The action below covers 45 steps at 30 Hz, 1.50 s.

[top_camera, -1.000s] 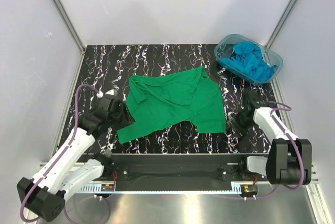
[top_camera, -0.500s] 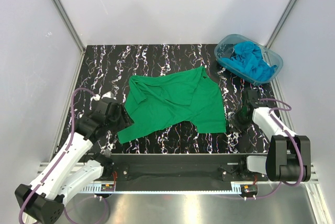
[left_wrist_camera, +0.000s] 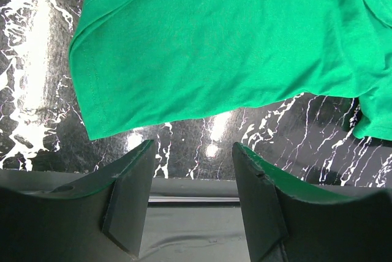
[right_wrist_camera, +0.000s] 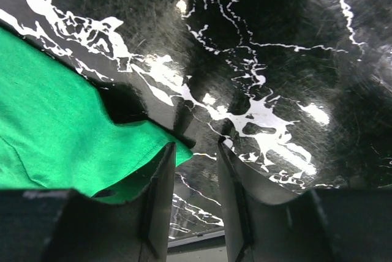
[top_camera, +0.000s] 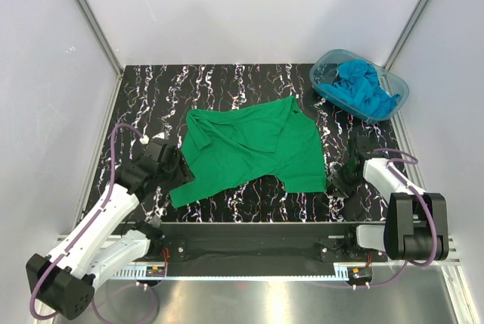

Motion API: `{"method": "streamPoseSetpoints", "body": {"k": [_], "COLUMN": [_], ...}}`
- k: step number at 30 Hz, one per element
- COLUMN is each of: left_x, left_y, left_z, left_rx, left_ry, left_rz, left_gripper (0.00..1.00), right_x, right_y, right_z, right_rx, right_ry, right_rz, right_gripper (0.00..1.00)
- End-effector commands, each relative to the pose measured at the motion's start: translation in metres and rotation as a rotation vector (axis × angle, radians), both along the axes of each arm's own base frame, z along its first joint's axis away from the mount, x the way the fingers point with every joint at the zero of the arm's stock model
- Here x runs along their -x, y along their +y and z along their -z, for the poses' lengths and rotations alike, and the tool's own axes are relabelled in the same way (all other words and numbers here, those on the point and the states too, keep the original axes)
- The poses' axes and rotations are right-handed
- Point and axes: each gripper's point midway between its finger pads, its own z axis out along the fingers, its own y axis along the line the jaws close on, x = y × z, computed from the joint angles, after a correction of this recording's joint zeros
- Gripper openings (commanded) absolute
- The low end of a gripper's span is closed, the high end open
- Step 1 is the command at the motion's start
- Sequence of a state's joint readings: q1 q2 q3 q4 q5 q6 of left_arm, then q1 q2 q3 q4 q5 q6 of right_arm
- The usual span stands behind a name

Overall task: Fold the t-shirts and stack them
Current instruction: Flatten the tshirt out

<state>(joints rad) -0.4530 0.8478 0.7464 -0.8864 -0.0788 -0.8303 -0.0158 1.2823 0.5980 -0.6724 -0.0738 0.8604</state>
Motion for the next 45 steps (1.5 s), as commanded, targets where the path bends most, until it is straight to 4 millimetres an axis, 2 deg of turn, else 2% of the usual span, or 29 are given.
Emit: {"method": "streamPoseSetpoints", "body": {"k": [1, 11, 20, 23, 27, 28, 32, 37, 41, 45], "left_x": [-0.016, -0.016, -0.013, -0.011, -0.011, -0.010, -0.008, -0.002, 0.004, 0.010], "left_y": [-0.008, -0.007, -0.004, -0.004, -0.004, -0.004, -0.001, 0.003, 0.006, 0.017], "left_z": [-0.019, -0.015, -0.011, -0.009, -0.008, -0.008, -0.006, 0.008, 0.026, 0.041], "left_rx": [0.020, 0.011, -0.002, -0.002, -0.008, -0.009, -0.018, -0.022, -0.003, -0.022], "left_ry": [-0.074, -0.064, -0.055, -0.049, -0.042, -0.039, -0.019, 0.042, 0.100, 0.162], "left_rz": [0.020, 0.025, 0.024, 0.026, 0.028, 0.028, 0.010, -0.048, -0.117, -0.236], "left_gripper": [0.58, 0.58, 0.59, 0.59, 0.60, 0.61, 0.63, 0.64, 0.66, 0.65], "right_x": [-0.008, -0.014, -0.005, -0.006, -0.010, -0.011, -0.023, -0.035, -0.049, -0.051], "right_y": [0.003, 0.017, 0.004, 0.003, -0.001, -0.001, 0.000, 0.005, 0.022, 0.033], "right_z": [0.000, 0.012, 0.012, 0.017, 0.018, 0.017, 0.005, -0.025, -0.057, -0.071], "right_rx": [-0.007, -0.017, 0.052, 0.060, 0.084, 0.083, 0.083, 0.094, 0.069, 0.049], "right_ry": [-0.026, 0.004, 0.031, 0.039, 0.037, 0.033, -0.009, -0.094, -0.203, -0.226], "right_rz": [-0.014, -0.058, -0.017, -0.019, -0.017, -0.018, -0.071, -0.154, -0.227, -0.271], "right_gripper": [0.41, 0.38, 0.34, 0.29, 0.11, 0.00, 0.00, 0.00, 0.00, 0.00]}}
